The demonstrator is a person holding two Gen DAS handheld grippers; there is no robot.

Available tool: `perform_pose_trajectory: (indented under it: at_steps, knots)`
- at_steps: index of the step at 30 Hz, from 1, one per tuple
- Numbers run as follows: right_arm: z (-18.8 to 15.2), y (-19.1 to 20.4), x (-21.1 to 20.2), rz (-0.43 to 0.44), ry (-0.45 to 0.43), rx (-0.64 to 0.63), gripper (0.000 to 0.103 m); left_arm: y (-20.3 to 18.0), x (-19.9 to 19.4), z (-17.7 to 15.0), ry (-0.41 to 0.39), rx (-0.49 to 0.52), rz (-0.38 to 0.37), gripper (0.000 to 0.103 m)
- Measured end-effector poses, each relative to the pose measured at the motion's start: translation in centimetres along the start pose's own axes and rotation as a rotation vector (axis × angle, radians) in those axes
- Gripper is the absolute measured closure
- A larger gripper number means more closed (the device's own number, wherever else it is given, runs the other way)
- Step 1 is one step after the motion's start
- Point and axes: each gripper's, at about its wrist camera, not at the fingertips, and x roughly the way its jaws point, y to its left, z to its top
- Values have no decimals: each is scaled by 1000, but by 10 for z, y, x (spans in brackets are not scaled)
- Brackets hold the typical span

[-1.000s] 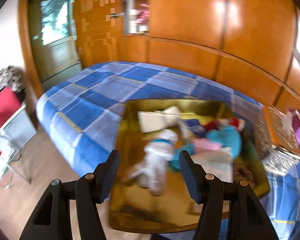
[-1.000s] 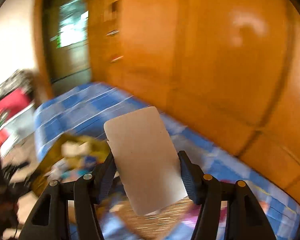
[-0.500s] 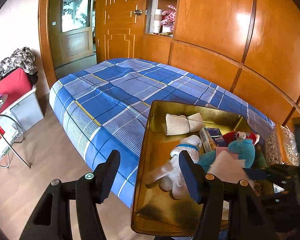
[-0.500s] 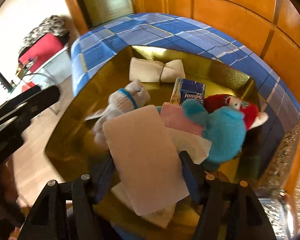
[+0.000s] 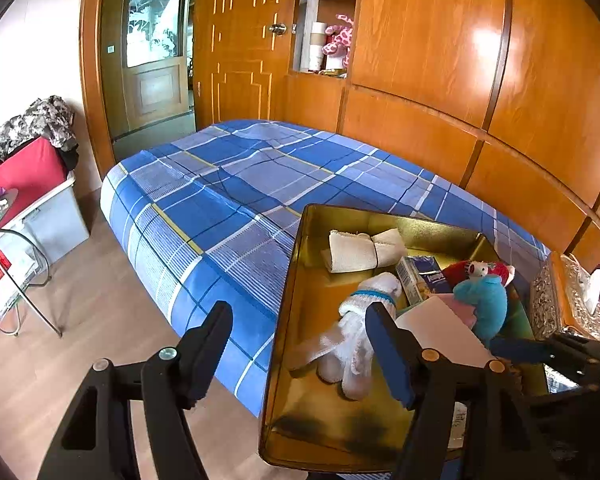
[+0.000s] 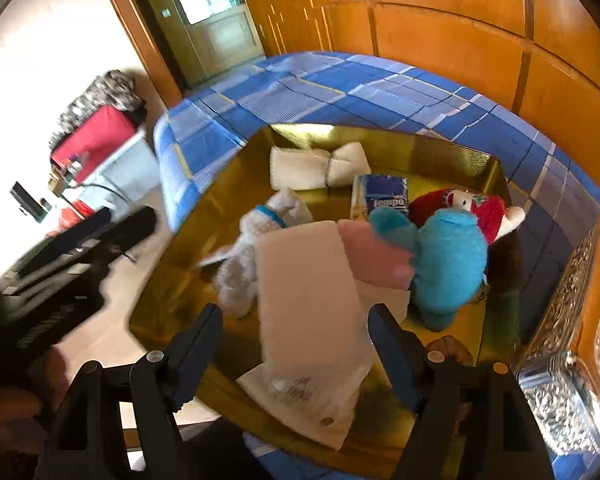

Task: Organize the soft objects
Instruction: 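Lower the white pad into the gold tray and open the right tool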

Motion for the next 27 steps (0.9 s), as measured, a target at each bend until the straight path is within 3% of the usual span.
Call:
perform_pose_trajectory:
  at_steps: [4,14,27]
  knots:
    - [-5,0,-14,18,-27,-1,27,-5,-2,-1,-4,20,-4,33]
    - [-29,-15,-39,-113,-114,13,27,-28,-5,-11,-1,90,-39,33]
    - [-46,-40,-90,-191,-251,39,27,-49,-12,-18,-12,159,-95,33]
